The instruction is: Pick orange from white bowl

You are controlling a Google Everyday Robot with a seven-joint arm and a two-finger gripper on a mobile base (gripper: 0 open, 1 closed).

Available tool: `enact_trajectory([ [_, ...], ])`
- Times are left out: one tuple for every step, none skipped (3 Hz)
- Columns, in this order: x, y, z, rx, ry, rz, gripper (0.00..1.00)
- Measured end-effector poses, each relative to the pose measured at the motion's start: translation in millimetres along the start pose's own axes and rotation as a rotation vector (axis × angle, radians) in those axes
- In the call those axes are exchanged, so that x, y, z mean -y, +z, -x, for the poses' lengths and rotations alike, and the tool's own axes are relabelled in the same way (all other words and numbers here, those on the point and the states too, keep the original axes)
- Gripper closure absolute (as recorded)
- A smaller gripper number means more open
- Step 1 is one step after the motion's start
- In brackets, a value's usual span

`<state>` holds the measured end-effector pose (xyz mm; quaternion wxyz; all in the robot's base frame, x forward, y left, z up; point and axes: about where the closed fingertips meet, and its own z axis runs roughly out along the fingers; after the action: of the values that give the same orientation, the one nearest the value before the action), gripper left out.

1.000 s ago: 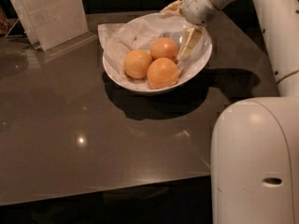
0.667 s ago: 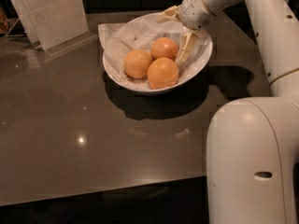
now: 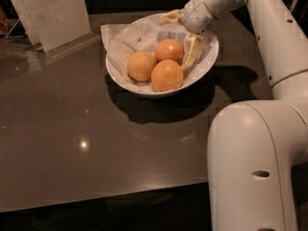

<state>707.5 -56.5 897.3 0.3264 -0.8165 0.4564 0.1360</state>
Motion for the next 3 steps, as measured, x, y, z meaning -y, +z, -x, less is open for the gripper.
enact_trajectory([
  [1,4,-4,0.011,-0.019,-0.002,0.06],
  [-1,11,-10,0.038,-0.019,-0.009,0.11],
  [-4,13,-16,0.053,-0.006,-0.022,0.29],
])
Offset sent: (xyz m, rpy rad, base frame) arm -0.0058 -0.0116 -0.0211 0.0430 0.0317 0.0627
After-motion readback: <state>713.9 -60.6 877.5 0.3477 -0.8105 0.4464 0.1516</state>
